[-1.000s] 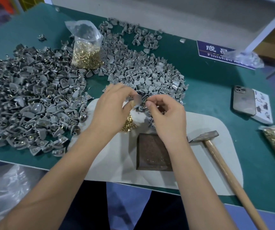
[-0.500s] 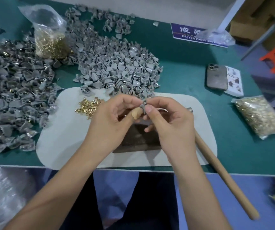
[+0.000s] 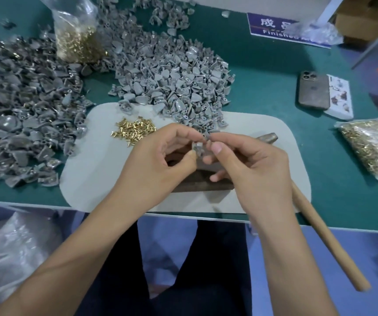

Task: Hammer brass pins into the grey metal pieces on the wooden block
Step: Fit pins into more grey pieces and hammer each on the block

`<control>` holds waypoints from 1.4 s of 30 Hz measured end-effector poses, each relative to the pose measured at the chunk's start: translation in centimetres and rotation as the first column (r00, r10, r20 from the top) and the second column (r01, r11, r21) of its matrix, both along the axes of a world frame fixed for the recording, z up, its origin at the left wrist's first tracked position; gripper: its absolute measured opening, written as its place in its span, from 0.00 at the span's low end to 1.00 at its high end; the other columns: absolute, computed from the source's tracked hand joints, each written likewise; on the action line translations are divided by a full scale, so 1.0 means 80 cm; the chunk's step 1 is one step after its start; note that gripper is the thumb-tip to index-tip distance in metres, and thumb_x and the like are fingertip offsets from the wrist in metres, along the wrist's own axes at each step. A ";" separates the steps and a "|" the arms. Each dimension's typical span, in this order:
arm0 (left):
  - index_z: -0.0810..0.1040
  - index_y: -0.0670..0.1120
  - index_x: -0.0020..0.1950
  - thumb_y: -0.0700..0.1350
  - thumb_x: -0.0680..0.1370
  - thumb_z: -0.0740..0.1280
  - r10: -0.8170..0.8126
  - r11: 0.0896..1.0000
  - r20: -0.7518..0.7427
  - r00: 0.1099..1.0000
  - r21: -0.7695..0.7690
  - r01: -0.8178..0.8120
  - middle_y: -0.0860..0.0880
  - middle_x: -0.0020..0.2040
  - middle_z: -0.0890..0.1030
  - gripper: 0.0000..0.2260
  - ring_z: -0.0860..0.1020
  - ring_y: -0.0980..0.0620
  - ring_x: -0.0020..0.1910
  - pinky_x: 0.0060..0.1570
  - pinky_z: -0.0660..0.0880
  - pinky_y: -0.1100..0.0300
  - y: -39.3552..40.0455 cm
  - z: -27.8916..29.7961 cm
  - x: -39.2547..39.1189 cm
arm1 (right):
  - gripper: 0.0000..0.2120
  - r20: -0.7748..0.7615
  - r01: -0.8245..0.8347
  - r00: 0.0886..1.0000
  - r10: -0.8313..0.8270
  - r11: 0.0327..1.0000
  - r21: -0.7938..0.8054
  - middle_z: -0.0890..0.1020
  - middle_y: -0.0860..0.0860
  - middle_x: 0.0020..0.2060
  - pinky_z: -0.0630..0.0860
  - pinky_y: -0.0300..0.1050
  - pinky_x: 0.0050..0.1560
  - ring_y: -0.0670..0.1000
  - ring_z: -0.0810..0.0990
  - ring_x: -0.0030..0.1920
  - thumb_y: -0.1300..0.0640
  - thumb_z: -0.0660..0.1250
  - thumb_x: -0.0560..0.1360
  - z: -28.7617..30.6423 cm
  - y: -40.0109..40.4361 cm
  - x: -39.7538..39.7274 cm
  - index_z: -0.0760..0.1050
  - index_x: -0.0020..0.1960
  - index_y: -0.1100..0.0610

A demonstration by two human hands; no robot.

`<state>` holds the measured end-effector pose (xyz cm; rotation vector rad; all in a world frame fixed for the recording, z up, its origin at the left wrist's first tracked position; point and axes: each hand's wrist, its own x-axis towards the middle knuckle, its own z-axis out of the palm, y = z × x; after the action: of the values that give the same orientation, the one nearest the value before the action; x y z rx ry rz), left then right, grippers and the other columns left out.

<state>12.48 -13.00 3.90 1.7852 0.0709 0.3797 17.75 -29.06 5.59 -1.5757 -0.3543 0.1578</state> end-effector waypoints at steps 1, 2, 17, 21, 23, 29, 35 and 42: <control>0.81 0.49 0.55 0.35 0.76 0.69 0.001 1.000 0.003 1.000 0.005 -0.001 0.57 0.52 0.85 0.11 0.82 0.58 0.56 0.61 0.76 0.63 0.001 0.001 -0.003 | 0.09 0.024 0.026 0.999 -0.025 0.999 -0.044 0.85 0.51 0.34 0.76 0.38 0.29 0.47 0.81 0.31 0.63 0.72 0.78 -0.002 -0.003 0.001 0.87 0.49 0.50; 0.81 0.49 0.55 0.34 0.77 0.69 0.001 1.000 0.002 1.000 0.012 -0.001 0.57 0.53 0.85 0.11 0.82 0.58 0.57 0.61 0.75 0.64 0.001 0.002 -0.005 | 0.08 0.069 0.053 0.997 -0.047 0.993 -0.101 0.84 0.49 0.32 0.74 0.37 0.29 0.45 0.78 0.28 0.61 0.73 0.77 -0.004 -0.005 0.002 0.87 0.48 0.49; 0.85 0.57 0.51 0.50 0.76 0.74 0.160 0.838 0.028 0.987 0.525 -0.150 0.61 0.53 0.81 0.05 0.75 0.54 0.61 0.61 0.70 0.42 0.020 -0.013 -0.025 | 0.03 0.447 0.113 0.878 0.171 0.834 -0.540 0.79 0.42 0.39 0.72 0.44 0.52 0.48 0.74 0.47 0.56 0.76 0.75 -0.012 0.003 0.004 0.85 0.45 0.48; 0.85 0.59 0.49 0.51 0.75 0.74 0.169 0.835 0.016 0.985 0.529 -0.152 0.61 0.50 0.80 0.05 0.75 0.54 0.58 0.59 0.71 0.44 0.022 -0.013 -0.025 | 0.03 0.445 0.101 0.860 0.251 0.769 -0.631 0.77 0.45 0.37 0.73 0.51 0.49 0.50 0.73 0.44 0.57 0.76 0.74 -0.002 0.013 0.005 0.86 0.45 0.49; 0.85 0.58 0.49 0.50 0.75 0.74 0.169 0.839 0.014 0.986 0.523 -0.151 0.61 0.49 0.80 0.05 0.75 0.54 0.57 0.57 0.72 0.45 0.022 -0.014 -0.025 | 0.02 0.463 0.131 0.827 0.319 0.692 -0.710 0.76 0.45 0.37 0.73 0.55 0.49 0.52 0.73 0.45 0.55 0.75 0.74 0.007 0.017 0.006 0.85 0.44 0.49; 0.83 0.55 0.50 0.49 0.74 0.73 0.202 0.820 0.018 0.979 0.544 -0.179 0.61 0.50 0.80 0.05 0.75 0.56 0.54 0.53 0.73 0.54 0.019 -0.016 -0.029 | 0.03 0.472 0.169 0.763 0.442 0.568 -0.806 0.78 0.46 0.39 0.73 0.53 0.48 0.54 0.74 0.47 0.55 0.74 0.75 0.027 0.027 0.006 0.85 0.43 0.49; 0.83 0.59 0.49 0.53 0.75 0.70 0.229 0.815 -0.008 0.973 0.548 -0.188 0.63 0.50 0.79 0.04 0.74 0.60 0.55 0.48 0.71 0.62 0.016 -0.014 -0.032 | 0.04 0.426 0.108 0.800 0.423 0.597 -0.795 0.78 0.46 0.37 0.73 0.52 0.47 0.52 0.73 0.44 0.57 0.74 0.75 0.025 0.019 0.011 0.85 0.43 0.49; 0.85 0.59 0.48 0.54 0.74 0.71 0.250 0.814 -0.015 0.968 0.546 -0.201 0.64 0.49 0.81 0.05 0.74 0.60 0.54 0.46 0.75 0.56 0.018 -0.013 -0.031 | 0.04 0.409 0.083 0.831 0.378 0.642 -0.762 0.80 0.47 0.38 0.75 0.52 0.46 0.52 0.77 0.46 0.57 0.75 0.75 0.020 0.022 0.008 0.86 0.43 0.50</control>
<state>10.00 -11.59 2.89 2.3687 0.2621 0.5312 18.42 -27.32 7.18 -2.4438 -0.9764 -0.0290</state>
